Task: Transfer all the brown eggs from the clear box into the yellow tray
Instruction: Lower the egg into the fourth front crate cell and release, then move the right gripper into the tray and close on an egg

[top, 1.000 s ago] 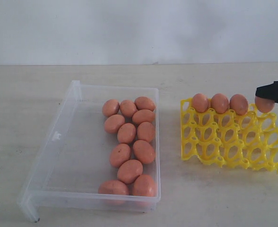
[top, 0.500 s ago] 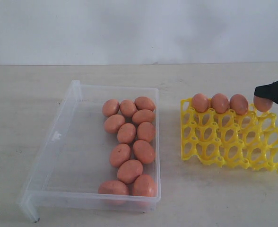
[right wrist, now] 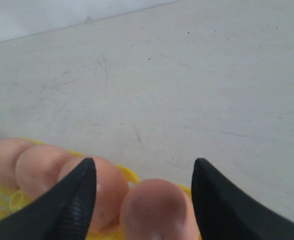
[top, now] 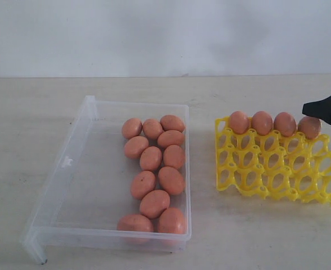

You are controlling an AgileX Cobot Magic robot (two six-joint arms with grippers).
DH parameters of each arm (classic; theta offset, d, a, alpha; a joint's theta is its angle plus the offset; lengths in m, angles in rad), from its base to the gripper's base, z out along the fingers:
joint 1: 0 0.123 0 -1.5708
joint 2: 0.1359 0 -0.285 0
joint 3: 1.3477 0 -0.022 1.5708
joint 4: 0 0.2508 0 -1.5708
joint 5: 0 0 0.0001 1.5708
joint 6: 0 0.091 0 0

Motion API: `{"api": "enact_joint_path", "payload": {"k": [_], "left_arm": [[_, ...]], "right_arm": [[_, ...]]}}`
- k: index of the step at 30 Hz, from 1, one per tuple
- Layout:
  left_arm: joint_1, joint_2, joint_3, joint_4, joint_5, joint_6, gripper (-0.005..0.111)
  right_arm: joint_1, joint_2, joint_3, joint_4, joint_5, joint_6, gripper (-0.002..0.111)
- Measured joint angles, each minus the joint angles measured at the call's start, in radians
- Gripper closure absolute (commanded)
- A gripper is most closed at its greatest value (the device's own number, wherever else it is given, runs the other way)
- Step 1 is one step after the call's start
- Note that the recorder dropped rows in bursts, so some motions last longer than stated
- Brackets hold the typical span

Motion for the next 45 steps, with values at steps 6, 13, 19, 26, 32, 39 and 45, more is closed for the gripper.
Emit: {"api": "enact_joint_path", "payload": {"k": [6,13,19,26,32,39,45], "left_arm": [[0.000,0.000,0.000,0.000,0.000,0.000,0.111],[0.000,0.000,0.000,0.000,0.000,0.000,0.111],[0.000,0.000,0.000,0.000,0.000,0.000,0.111],[0.000,0.000,0.000,0.000,0.000,0.000,0.111],[0.000,0.000,0.000,0.000,0.000,0.000,0.111],[0.000,0.000,0.000,0.000,0.000,0.000,0.111],[0.000,0.000,0.000,0.000,0.000,0.000,0.111]], "right_arm": [[0.000,0.000,0.000,0.000,0.000,0.003,0.053],[0.000,-0.052,-0.014,-0.004,0.002,0.181,0.084],[0.086,-0.407,-0.252,-0.070,0.182,0.349,0.108],[0.667,-0.564,-0.198,-2.585,0.159,2.019,0.109],[0.683,-0.730,-0.266,-2.492,-0.315,2.521,0.109],[0.877,-0.692,-0.223,-1.662,-0.691,2.007,0.109],[1.104,-0.533,-0.222,-1.523,-0.611,1.785,0.109]]}}
